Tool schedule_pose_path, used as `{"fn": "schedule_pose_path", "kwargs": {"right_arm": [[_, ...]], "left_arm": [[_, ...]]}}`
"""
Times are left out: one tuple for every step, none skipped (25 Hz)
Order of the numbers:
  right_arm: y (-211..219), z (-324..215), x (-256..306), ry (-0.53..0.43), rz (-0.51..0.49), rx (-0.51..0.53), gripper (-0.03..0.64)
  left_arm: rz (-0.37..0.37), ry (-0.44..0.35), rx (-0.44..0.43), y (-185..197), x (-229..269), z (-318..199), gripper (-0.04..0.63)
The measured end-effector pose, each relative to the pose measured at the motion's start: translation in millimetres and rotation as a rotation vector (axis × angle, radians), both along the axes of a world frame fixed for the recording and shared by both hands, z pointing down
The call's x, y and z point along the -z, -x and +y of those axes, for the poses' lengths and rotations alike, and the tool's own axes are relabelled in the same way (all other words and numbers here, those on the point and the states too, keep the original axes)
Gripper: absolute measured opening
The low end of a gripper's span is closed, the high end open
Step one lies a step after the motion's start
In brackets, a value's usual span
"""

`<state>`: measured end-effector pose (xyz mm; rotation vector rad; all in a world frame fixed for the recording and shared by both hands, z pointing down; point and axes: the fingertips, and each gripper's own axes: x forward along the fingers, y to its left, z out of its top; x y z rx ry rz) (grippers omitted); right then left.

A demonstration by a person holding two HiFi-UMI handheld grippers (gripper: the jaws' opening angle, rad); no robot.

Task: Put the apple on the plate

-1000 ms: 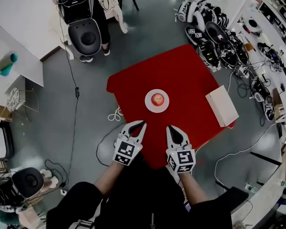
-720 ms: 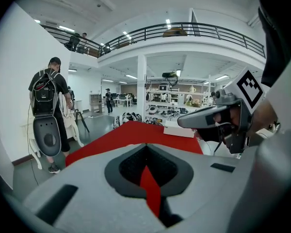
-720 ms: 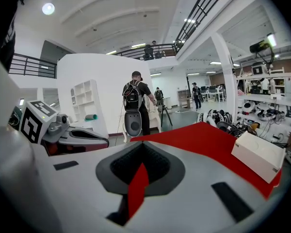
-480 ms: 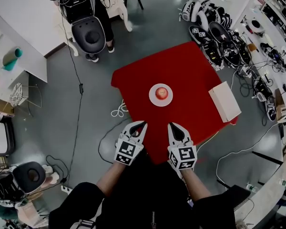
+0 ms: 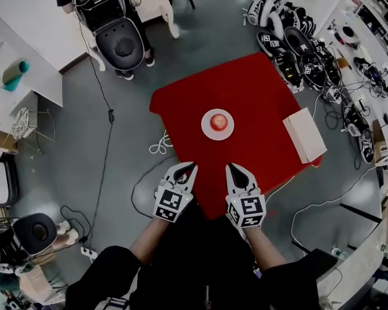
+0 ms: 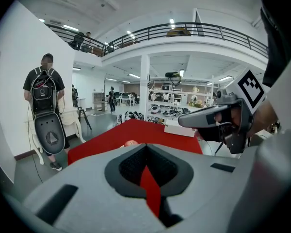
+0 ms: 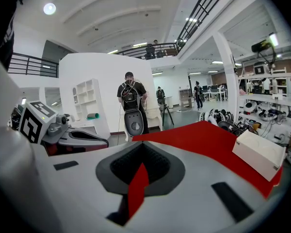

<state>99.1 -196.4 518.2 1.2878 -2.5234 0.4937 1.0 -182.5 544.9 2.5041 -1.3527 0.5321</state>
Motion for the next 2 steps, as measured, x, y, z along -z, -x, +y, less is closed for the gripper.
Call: {"fn": "schedule_pose_path", "kwargs": {"right_arm": [[2.1, -2.9, 0.0, 0.000, 0.000, 0.000, 0.010], [4.3, -5.9, -0.1, 0.000, 0.001, -0.001, 0.010]], "left_arm": [[-0.001, 0.000, -0.001, 1.6, 0.0, -3.0, 0.006], [-0.001, -0.001, -0.003, 3.2, 0.0, -6.2, 0.006]]}}
